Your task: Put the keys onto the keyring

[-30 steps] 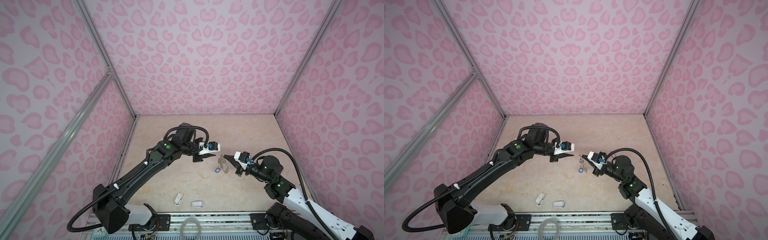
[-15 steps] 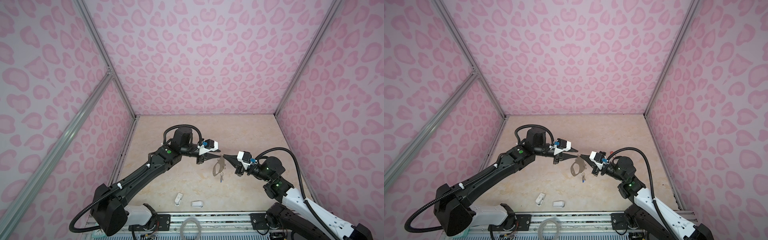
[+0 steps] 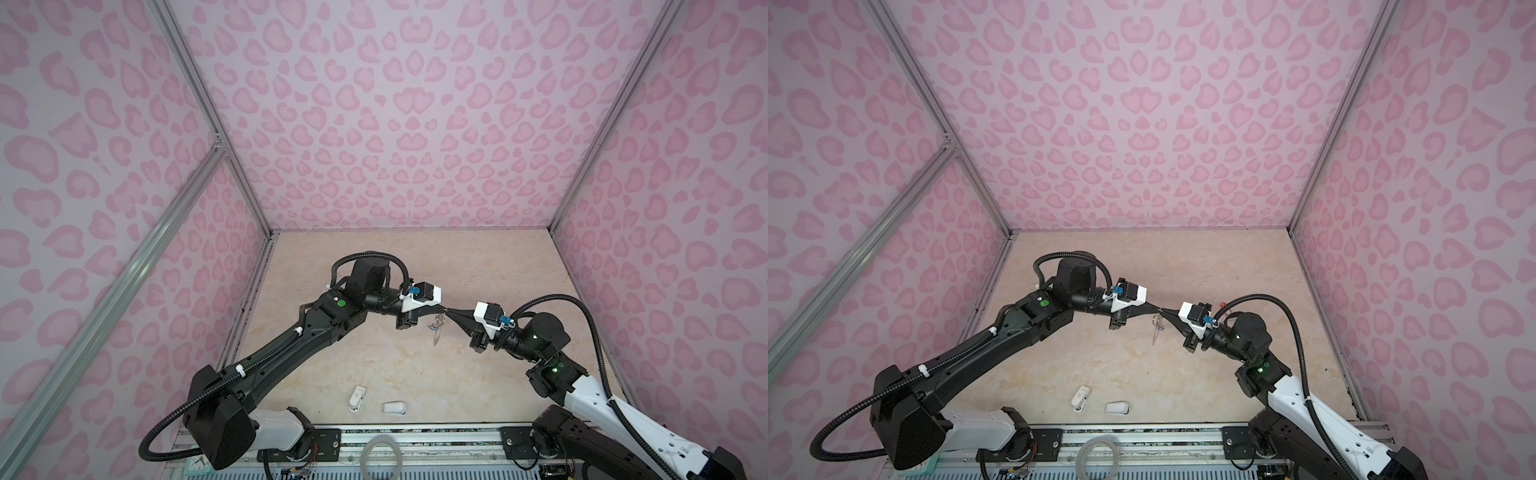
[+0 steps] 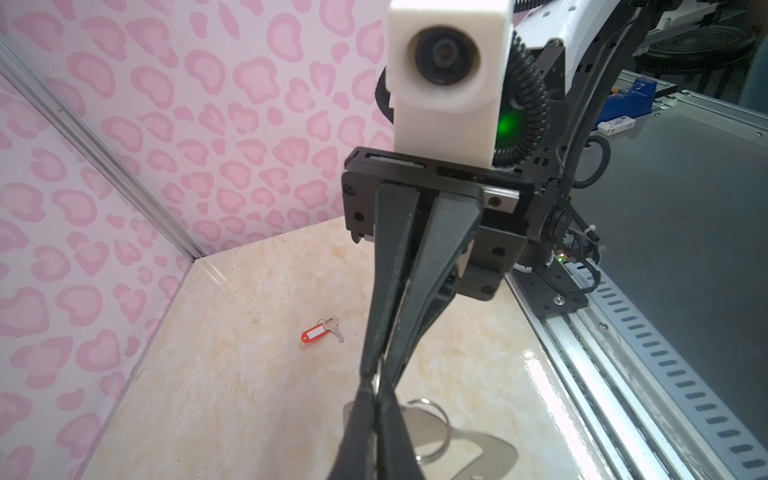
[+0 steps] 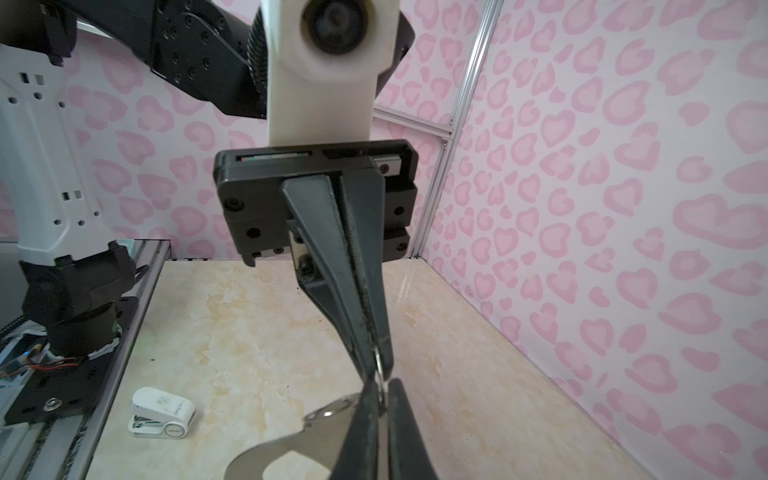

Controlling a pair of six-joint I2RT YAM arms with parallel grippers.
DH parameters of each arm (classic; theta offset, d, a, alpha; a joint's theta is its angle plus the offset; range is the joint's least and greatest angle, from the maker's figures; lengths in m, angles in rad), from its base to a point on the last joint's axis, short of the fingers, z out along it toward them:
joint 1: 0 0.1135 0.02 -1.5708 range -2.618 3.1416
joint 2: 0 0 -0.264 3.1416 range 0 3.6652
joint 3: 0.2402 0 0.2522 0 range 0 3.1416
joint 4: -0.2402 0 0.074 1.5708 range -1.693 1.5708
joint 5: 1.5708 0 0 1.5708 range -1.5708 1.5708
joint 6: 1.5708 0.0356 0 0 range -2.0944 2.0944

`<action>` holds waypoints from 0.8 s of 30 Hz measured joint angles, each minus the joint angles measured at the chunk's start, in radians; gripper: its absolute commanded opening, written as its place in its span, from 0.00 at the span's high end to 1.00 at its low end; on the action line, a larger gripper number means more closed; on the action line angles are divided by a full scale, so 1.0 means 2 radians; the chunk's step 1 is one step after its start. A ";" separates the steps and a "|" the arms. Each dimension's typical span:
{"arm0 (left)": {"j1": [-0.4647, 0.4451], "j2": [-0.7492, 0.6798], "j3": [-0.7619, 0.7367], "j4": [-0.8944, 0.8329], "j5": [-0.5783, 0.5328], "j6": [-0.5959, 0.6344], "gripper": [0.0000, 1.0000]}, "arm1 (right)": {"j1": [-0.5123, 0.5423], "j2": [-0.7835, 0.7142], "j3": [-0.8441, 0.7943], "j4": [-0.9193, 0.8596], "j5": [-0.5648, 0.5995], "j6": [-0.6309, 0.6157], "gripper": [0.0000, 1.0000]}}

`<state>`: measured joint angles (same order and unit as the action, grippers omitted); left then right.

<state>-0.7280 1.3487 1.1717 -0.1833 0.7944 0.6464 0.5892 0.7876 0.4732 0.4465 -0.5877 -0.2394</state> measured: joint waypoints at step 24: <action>-0.049 0.046 0.142 -0.237 -0.176 0.145 0.97 | 0.000 0.018 0.031 -0.101 0.026 -0.044 0.77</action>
<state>-0.8268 1.4414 1.4548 -0.6571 0.4416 0.9356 0.5888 0.8242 0.5350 0.2451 -0.5358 -0.3275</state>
